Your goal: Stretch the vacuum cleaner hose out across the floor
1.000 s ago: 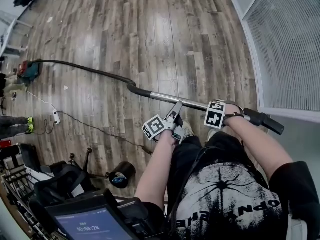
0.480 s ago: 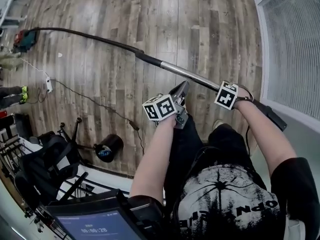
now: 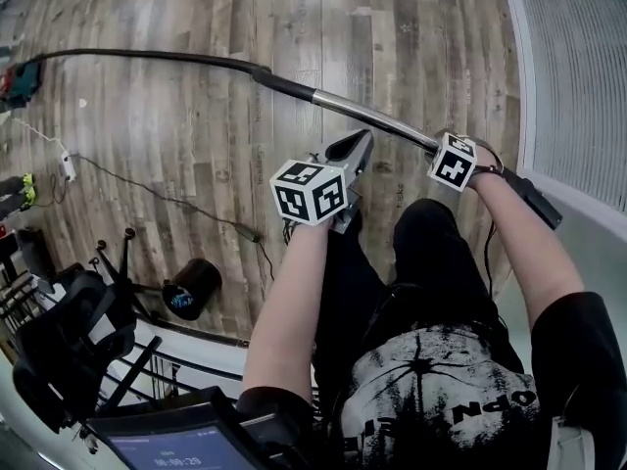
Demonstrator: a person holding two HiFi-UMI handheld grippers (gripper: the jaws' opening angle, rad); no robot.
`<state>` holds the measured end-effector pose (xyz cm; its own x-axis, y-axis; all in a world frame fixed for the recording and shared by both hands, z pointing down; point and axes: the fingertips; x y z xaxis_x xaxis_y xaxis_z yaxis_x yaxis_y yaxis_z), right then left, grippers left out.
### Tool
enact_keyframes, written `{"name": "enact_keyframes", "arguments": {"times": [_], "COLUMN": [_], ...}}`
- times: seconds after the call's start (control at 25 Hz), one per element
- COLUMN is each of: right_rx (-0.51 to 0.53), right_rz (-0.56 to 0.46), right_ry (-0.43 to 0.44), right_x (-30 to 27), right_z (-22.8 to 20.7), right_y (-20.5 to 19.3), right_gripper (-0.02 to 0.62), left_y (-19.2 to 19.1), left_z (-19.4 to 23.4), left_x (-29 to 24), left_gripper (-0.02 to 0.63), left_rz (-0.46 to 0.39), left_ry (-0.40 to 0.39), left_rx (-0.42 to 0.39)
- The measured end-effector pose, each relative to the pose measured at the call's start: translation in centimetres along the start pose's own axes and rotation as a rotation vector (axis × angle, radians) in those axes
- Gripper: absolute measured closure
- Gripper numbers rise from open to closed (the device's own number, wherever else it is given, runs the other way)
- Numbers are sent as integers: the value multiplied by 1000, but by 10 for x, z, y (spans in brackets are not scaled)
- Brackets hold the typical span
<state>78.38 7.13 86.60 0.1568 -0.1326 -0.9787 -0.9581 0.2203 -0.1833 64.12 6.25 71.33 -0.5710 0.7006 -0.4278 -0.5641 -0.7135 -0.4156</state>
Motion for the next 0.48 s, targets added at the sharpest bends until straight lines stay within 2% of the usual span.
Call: {"name": "enact_keyframes", "arguments": {"times": [0.12, 0.48], "right_rx": [-6, -22], "right_rz": [-12, -60], "right_ry": [-18, -41], "right_x": [-59, -238], "right_z": [-12, -19], "right_y": [-26, -115], "right_gripper": [509, 519], "left_y": [-14, -74], "left_z": [33, 92], "left_x": [-25, -77], "left_gripper": [606, 606], "left_rz": [18, 32], "left_ry": [17, 37], "left_rx": [-81, -236]}}
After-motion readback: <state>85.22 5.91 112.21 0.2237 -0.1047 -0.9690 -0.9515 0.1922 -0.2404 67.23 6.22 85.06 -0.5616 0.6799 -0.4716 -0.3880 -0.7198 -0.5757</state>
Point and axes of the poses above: the fingertips, and each gripper's own axes: x backward along the fingers, z to its left, y out of its top, and after that the axes turned 14 degrees about x, right-handed
